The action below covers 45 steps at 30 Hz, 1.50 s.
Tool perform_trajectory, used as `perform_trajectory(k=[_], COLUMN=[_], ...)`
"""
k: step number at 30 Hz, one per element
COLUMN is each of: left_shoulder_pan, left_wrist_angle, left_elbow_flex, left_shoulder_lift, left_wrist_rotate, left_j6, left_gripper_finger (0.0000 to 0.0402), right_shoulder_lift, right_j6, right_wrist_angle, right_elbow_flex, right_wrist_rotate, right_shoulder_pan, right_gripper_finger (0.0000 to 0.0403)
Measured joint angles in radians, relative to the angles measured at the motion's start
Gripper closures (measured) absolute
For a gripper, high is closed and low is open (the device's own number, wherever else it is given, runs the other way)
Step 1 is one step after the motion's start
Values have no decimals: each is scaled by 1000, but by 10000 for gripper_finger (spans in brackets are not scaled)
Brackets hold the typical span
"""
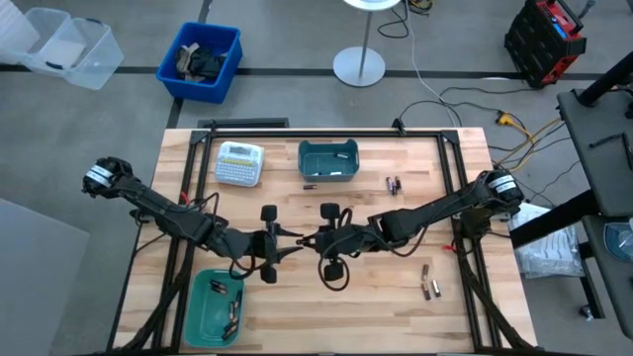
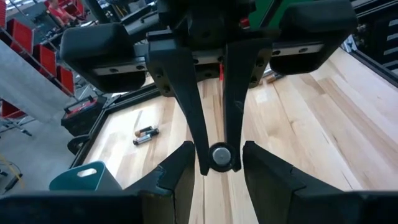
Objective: Sort batteries
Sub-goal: Put the brown battery into the green bin
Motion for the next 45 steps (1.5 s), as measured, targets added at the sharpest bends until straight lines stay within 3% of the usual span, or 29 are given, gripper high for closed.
perform_trajectory(k=[14,21,24,30,34,38,41,45], left_shoulder_pan=[14,14,15,8,-29,-104,-186,-302], left_wrist_angle=[2,1,4,-30,-205,-553,-843,-1164], left_elbow_flex=[0,0,0,14,78,191,289,382], left_shoulder_lift=[0,0,0,-9,-22,-22,-20,-4], left_wrist_rotate=[-1,5,4,-26,-49,-42,-14,128], left_j6=[-3,-1,-8,-28,-101,-288,-514,-906], left_gripper_finger=[288,375,376,376,376,376,376,376], right_shoulder_lift=[0,-2,-2,-14,-45,-87,-111,-116], right_j6=[1,0,-1,21,54,83,95,95], right_wrist_angle=[9,7,7,-14,-81,-178,-225,-243], right_elbow_flex=[0,-1,-1,1,4,4,5,5], right_wrist_rotate=[1,6,6,5,-3,-5,-1,-1], right_shoulder_pan=[0,0,0,-1,0,0,0,0], right_gripper_finger=[369,369,368,316,279,254,243,236])
